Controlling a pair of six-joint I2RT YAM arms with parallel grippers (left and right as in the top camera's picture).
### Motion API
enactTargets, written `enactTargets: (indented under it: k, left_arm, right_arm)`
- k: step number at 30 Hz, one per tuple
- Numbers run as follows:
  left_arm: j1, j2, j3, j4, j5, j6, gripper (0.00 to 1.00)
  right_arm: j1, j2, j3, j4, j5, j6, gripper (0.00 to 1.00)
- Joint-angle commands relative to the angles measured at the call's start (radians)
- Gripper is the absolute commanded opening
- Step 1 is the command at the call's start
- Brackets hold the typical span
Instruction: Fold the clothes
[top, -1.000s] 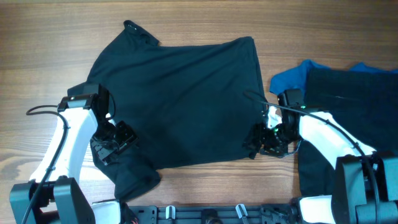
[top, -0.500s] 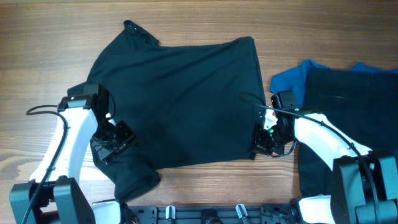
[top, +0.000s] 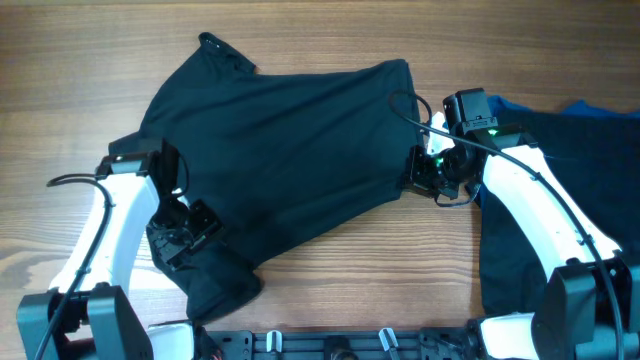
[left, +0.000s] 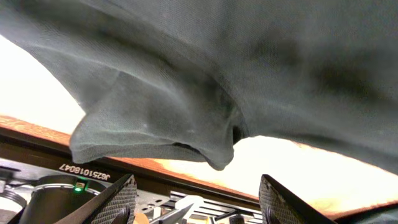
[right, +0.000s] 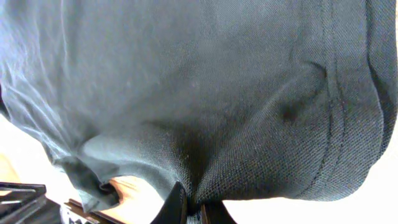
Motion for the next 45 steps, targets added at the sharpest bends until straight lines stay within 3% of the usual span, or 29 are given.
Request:
enactTargets:
  k: [1,9,10,11,12,14,15,16,17,19,21,23,26,28,29,30,31,36,38,39,41,43,45]
  left_arm:
    - [-0.078,-0.011,-0.079,0.069,0.03,-0.04,0.66]
    - [-0.212,-0.003,-0.211,0.143,-0.046,-0.246,0.61]
    - [-0.219,-0.003,-0.224,0.155,-0.055,-0.248,0.55]
    - [-0.219,-0.003,-0.227,0.158,-0.059,-0.247,0.43]
    - [-0.219,-0.003,-0.227,0.158,-0.072,-0.247,0.24]
    - [-0.219,-0.003,-0.227,0.158,-0.106,-0.247,0.13]
    - [-0.219,-0.003,-0.227,0.161,-0.124,-0.249,0.24]
    - [-0.219,-0.003,-0.227,0.17,-0.141,-0.267,0.48]
    - [-0.219,-0.003,-0.227,0.187,-0.148,-0.273,0.57]
    - [-0.219,-0.003,-0.227,0.232,-0.149,-0.274,0.57]
    - [-0.219,-0.003,-0.228,0.255,-0.171,-0.31,0.49]
    - [-0.219,-0.003,-0.228,0.254,-0.174,-0.311,0.32]
    - [-0.219,-0.003,-0.228,0.254,-0.174,-0.311,0.24]
    - [-0.219,-0.003,-0.228,0.254,-0.173,-0.312,0.09]
    - [-0.219,-0.003,-0.228,0.254,-0.171,-0.321,0.06]
    - [-0.221,-0.003,-0.229,0.255,-0.147,-0.33,0.15]
    - [-0.221,-0.003,-0.229,0.258,-0.11,-0.364,0.54]
    - [-0.243,-0.003,-0.232,0.264,0.008,-0.374,0.68]
    - [-0.243,-0.003,-0.232,0.287,0.039,-0.369,1.0]
    - [-0.244,-0.003,-0.232,0.283,0.048,-0.326,1.0]
    - [-0.263,-0.003,-0.232,0.28,0.083,-0.233,0.79]
    - [-0.308,-0.003,-0.232,0.273,0.069,-0.237,0.79]
    - [-0.393,-0.001,-0.232,0.268,0.013,-0.323,0.76]
  right_arm:
    - [-0.005,0.004,0.01,0.004,0.01,0.026,0.04]
    - [-0.005,0.004,0.01,0.006,0.01,0.023,0.04]
    - [-0.005,0.004,0.01,0.007,0.011,0.023,0.05]
    - [-0.005,0.004,0.01,0.007,0.011,0.023,0.04]
    - [-0.005,0.004,0.01,0.007,0.011,0.023,0.04]
    - [-0.005,0.004,0.01,0.007,0.01,0.023,0.04]
    - [-0.005,0.004,0.01,0.006,0.01,0.023,0.04]
    - [-0.005,0.004,0.01,0.006,0.011,0.023,0.04]
    - [-0.005,0.004,0.01,0.006,0.01,0.022,0.04]
    - [-0.005,0.004,0.01,0.005,0.01,0.022,0.04]
    - [-0.005,0.004,0.01,0.003,0.01,0.022,0.04]
    - [-0.005,0.004,0.01,0.003,0.01,0.022,0.04]
    - [-0.005,0.004,0.01,0.003,0.01,0.022,0.04]
    - [-0.005,0.004,0.01,0.004,0.011,0.021,0.04]
    - [-0.005,0.004,0.01,0.003,0.011,0.021,0.04]
    - [-0.005,0.004,0.01,0.003,0.01,0.014,0.04]
    - [-0.005,0.004,0.01,0.003,0.01,0.001,0.04]
    - [-0.005,0.004,0.01,0.002,0.01,-0.004,0.04]
    - [-0.005,0.004,0.01,0.002,0.01,-0.003,0.04]
    - [-0.005,0.004,0.01,0.003,0.01,-0.004,0.04]
    - [-0.005,0.004,0.01,0.003,0.011,-0.005,0.04]
    - [-0.005,0.004,0.01,0.003,0.011,-0.004,0.04]
    - [-0.005,0.004,0.01,0.003,0.011,-0.004,0.04]
